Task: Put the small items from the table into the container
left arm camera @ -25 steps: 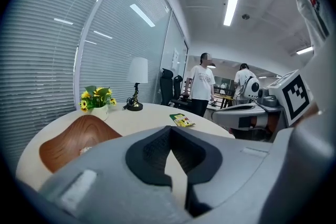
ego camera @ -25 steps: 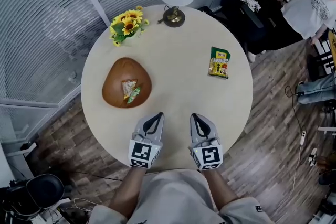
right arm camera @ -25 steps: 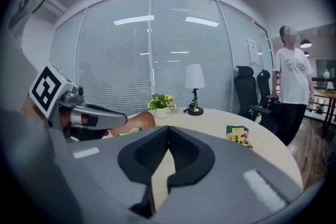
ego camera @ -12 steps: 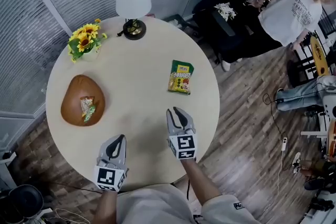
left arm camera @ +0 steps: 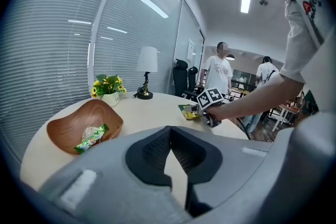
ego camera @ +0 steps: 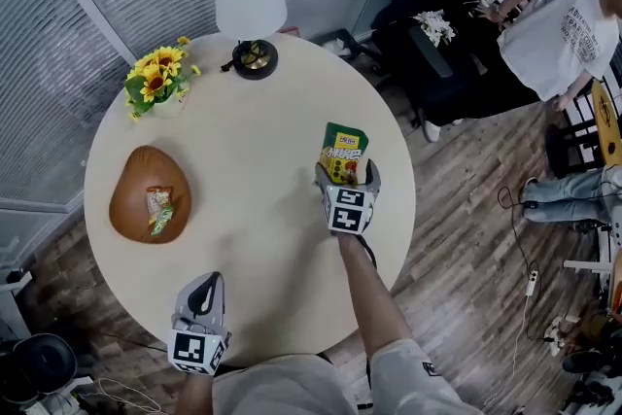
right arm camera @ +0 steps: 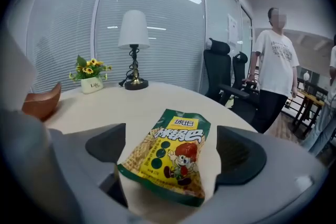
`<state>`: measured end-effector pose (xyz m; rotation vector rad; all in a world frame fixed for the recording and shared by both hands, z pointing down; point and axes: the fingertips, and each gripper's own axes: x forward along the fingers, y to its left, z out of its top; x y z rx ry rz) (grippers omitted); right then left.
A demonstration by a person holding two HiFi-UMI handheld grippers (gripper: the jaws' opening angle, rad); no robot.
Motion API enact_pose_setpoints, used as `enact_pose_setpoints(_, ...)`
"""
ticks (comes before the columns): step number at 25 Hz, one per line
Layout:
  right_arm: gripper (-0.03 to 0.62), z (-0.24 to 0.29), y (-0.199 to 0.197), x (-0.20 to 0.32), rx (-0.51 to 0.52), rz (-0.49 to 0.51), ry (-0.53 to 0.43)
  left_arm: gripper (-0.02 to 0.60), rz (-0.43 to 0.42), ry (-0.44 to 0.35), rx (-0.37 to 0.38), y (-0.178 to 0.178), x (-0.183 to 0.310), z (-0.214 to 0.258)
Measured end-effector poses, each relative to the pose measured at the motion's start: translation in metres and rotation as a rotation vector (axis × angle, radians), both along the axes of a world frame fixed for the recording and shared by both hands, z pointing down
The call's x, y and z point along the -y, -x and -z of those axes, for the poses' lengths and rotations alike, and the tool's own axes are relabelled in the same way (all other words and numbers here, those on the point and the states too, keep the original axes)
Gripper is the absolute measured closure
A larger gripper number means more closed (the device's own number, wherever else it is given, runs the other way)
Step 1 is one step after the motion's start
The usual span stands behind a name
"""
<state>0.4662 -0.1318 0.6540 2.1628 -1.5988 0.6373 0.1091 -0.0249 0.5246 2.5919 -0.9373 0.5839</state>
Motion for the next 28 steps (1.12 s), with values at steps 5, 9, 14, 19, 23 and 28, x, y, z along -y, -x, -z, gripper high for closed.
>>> enact_pose_setpoints(5,0.066,-0.032,-0.009,0.009,0.023,-0.017,0.08,0.584,0.034,0.023,0.02,0.009,-0.001,-0.007)
enact_pose_setpoints(9,0.125,-0.04,-0.002,0.008,0.024,-0.001,0.127,0.584,0.045,0.034,0.033,0.018,0.001,-0.014)
enact_pose_setpoints(14,0.279,-0.036,0.022,0.002,0.036,0.025,0.14,0.584,0.029,0.041,0.025,0.023,0.002,-0.018)
enact_pose_setpoints(19,0.319,-0.036,0.052,-0.018,0.034,0.049,0.155,0.584,-0.035,0.047,0.011,0.029,0.001,-0.022)
enact_pose_setpoints(23,0.35,-0.034,0.092,-0.039,0.066,0.109,0.185,0.584,-0.064,0.037,-0.012,0.041,0.008,-0.018)
enact_pose_setpoints(28,0.385,-0.011,0.155,-0.065,0.094,0.148,0.157,0.584,-0.09,0.026,-0.047,0.061,0.015,-0.013)
